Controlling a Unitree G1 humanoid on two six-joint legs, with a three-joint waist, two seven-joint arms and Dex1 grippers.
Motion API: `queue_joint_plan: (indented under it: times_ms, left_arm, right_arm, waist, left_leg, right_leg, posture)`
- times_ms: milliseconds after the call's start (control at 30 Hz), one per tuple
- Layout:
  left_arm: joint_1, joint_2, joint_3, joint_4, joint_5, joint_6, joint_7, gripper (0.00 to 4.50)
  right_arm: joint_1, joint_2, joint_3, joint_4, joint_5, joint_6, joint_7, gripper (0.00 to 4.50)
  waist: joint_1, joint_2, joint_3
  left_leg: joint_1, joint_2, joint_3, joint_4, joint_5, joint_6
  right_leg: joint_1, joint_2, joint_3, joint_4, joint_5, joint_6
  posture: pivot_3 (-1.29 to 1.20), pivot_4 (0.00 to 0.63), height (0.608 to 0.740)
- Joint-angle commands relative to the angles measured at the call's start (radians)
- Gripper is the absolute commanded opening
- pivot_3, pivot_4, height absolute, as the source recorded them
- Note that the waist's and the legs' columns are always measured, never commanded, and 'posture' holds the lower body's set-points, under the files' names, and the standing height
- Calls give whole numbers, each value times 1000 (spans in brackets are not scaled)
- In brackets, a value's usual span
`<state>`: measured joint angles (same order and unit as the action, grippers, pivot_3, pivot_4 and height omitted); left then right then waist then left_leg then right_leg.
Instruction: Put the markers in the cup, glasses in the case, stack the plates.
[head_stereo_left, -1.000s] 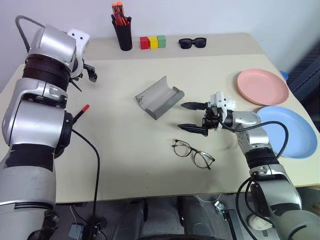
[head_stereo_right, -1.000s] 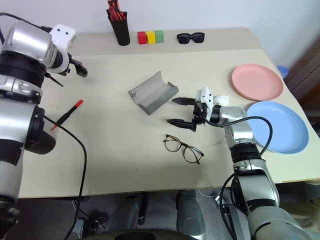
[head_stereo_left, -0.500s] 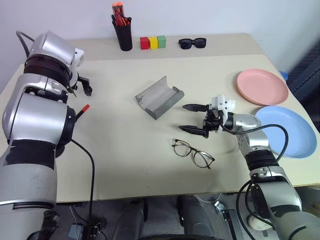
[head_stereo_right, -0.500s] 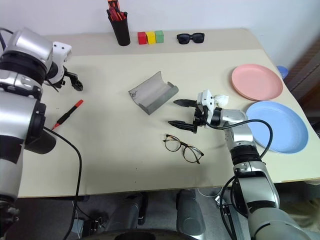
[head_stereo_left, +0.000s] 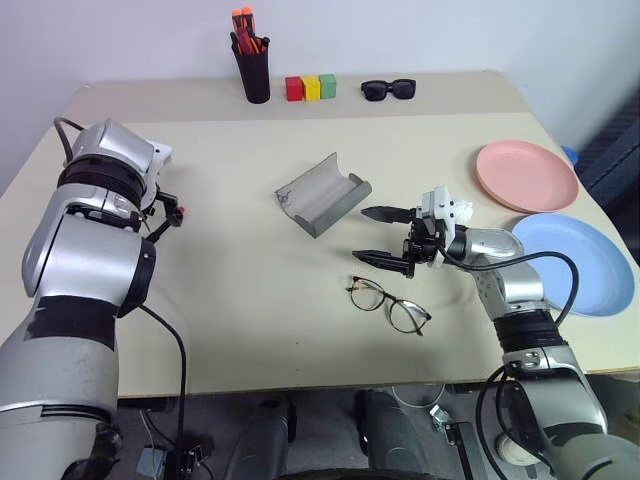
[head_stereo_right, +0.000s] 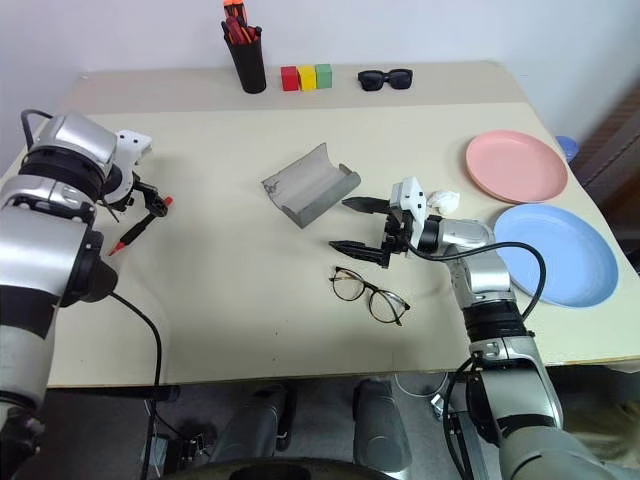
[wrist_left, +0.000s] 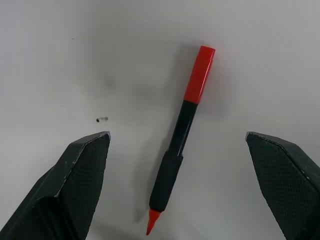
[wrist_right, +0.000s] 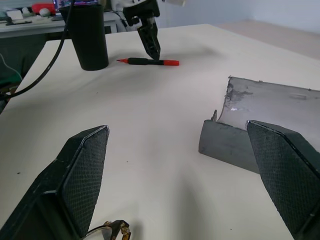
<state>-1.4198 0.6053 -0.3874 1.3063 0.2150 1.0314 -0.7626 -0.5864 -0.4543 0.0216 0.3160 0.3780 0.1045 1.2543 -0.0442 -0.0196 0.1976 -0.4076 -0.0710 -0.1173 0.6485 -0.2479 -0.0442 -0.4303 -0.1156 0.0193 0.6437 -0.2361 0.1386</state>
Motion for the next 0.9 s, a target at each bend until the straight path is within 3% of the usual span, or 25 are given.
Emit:
queue_joint_plan:
  times_ms: [33, 900]
  left_arm:
    - [5, 2, 27, 10, 13, -14, 4, 4478]
    - [45, -105, 131, 11, 2, 74, -78, 4478]
  right_arm:
    - [3, -15, -25, -69, 28, 26, -16, 4500]
    - [41, -46, -38, -123, 44, 49, -51, 4500]
  waist:
    - [-2, 0, 0]
    - [6, 1, -2]
  left_leg:
    - [0, 0, 0, 0, 0, 0]
    - [5, -1, 0, 2, 0, 0]
  right_leg:
    - [0, 0, 0, 1, 0, 0]
    - [4, -1, 0, 3, 0, 0]
  posture:
    - [0, 150, 740]
    - [0, 150, 740]
